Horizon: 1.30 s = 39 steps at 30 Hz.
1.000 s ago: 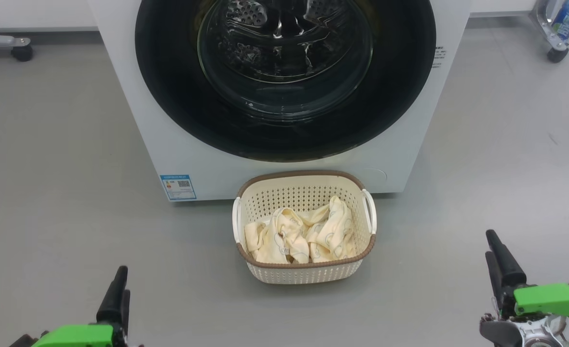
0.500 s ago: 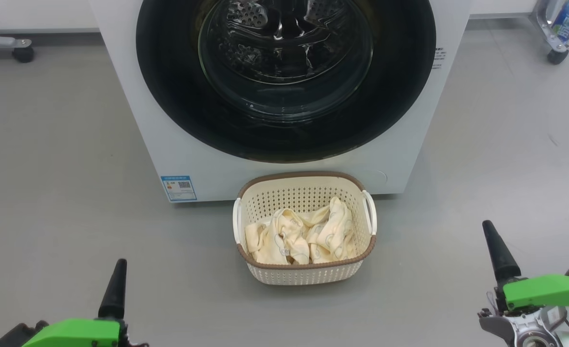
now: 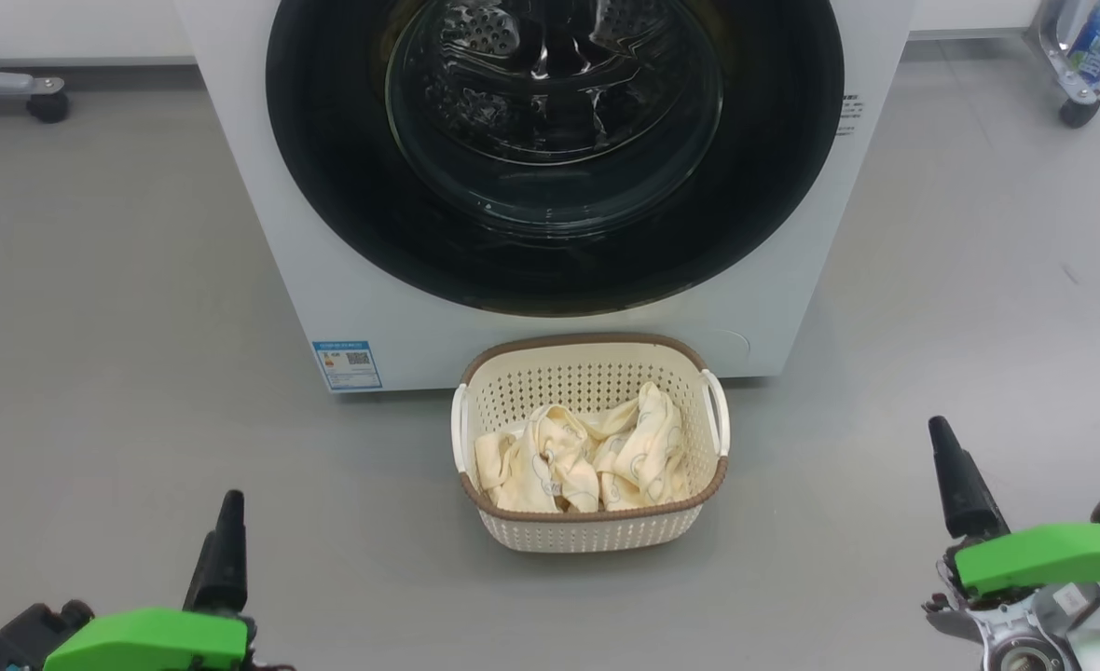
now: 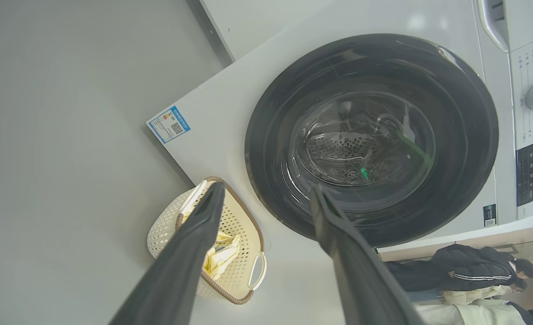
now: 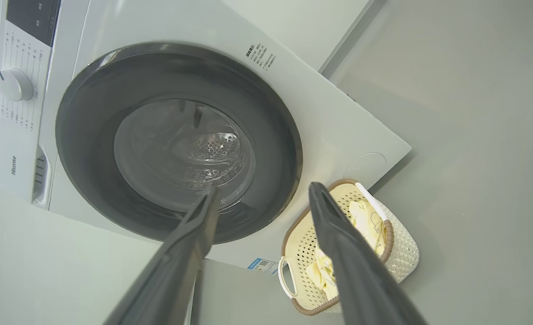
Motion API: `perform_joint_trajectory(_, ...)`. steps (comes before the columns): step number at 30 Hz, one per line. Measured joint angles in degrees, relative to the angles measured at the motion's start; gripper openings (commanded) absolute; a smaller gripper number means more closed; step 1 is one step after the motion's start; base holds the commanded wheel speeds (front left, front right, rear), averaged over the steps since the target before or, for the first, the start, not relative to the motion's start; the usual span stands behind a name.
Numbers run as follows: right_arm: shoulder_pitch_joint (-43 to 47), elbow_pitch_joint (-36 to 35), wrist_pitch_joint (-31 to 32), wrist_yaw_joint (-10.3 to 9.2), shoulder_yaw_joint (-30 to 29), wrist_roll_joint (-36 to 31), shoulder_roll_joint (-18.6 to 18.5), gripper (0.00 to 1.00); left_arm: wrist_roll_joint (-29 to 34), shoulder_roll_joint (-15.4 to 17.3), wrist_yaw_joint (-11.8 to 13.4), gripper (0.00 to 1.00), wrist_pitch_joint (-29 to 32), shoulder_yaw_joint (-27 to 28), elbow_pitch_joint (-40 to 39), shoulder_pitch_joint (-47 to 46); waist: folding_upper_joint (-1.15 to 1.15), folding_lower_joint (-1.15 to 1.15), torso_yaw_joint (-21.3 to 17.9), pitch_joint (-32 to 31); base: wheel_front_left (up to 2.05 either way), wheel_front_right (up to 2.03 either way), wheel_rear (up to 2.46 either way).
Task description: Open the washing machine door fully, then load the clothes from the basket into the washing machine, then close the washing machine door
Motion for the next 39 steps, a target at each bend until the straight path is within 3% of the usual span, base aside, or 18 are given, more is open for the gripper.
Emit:
perform_joint_trajectory(24,-1.14,-1.78,-2.44,0.0,0.09,-18.9,-0.24,1.0,21.09,2.71,0.53,1.0,-3.96,-1.4,-2.48,-0.64,0.0,0.0,0.15,-0.1,0.0,0.0,0.0)
perform_joint_trajectory(39,-1.14,-2.87,-2.44,0.0,-0.11,-30.12,-0.22,1.0,34.28,5.06,2.41,1.0,-6.48,-4.39,-3.37,-0.64,0.0,0.0,0.1,-0.02,0.0,0.0,0.0)
